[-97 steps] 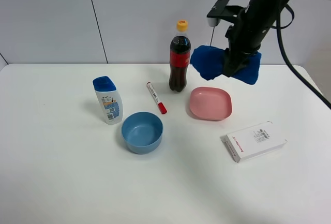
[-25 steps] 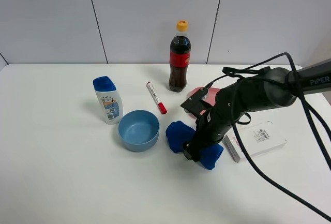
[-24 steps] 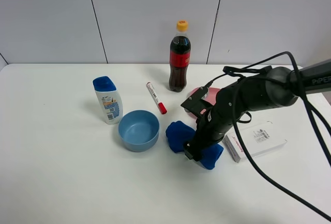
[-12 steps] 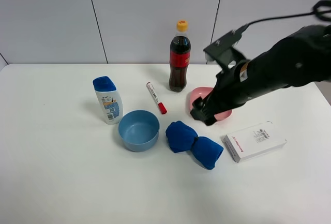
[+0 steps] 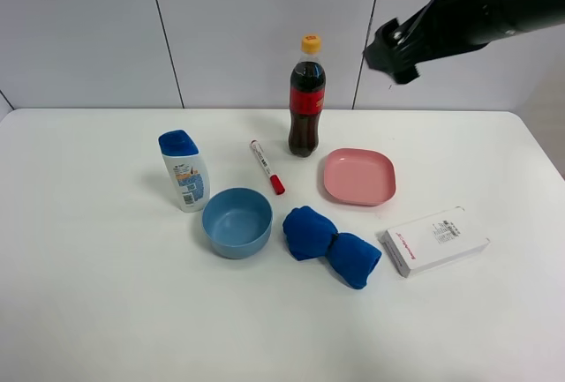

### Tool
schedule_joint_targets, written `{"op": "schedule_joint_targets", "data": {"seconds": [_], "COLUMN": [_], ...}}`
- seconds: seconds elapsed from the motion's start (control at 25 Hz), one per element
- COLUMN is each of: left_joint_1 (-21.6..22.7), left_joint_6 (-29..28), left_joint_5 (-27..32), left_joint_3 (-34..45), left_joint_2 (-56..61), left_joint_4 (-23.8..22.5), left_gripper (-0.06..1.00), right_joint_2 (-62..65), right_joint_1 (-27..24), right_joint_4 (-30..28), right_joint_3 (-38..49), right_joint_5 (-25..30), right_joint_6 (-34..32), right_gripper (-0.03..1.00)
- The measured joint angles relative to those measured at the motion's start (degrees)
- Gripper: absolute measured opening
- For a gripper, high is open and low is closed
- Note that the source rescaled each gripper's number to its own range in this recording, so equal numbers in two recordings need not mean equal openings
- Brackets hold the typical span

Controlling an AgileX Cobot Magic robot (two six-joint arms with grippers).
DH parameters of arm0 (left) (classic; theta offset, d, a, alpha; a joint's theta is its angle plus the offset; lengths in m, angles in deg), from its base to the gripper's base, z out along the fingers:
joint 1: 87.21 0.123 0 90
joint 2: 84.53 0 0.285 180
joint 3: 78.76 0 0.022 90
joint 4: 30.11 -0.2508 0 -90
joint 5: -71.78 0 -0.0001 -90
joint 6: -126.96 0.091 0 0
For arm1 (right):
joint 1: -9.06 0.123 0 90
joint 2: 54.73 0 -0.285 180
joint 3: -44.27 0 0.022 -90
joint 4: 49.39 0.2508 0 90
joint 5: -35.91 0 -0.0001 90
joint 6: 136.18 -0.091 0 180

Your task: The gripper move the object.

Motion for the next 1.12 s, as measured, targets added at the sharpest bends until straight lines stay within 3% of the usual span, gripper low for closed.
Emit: {"op": "schedule_joint_targets", "data": {"seconds": [0.36,0.52,0.88,0.92,1.12], "left_joint_1": [0.0,0.0,0.0,0.0,0.0], "left_joint_6": [0.0,0.0,0.0,0.0,0.0], "left_joint_5": [0.0,0.0,0.0,0.0,0.0], "left_joint_3": [0.0,0.0,0.0,0.0,0.0], "left_joint_2": [0.0,0.0,0.0,0.0,0.0], "left_joint_4": [0.0,0.0,0.0,0.0,0.0], "left_gripper": [1.00,1.00,1.00,1.00,1.00], "right_joint_2": [0.7,5.5,22.8,27.2,39.9], "right_joint_1": [-27.6,-34.7,-36.3,-36.3,-36.3], "right_joint_4": [-3.8,-3.7,-3.3,-3.0,2.8], "right_joint_3": [-4.8,-4.8,-4.8,-4.8,-4.0], "right_joint_5": [7.4,13.1,26.9,30.6,34.4], "right_joint_6": [-1.5,-2.7,-4.6,-5.5,-6.5], "right_gripper": [1.00,1.00,1.00,1.00,1.00]}}
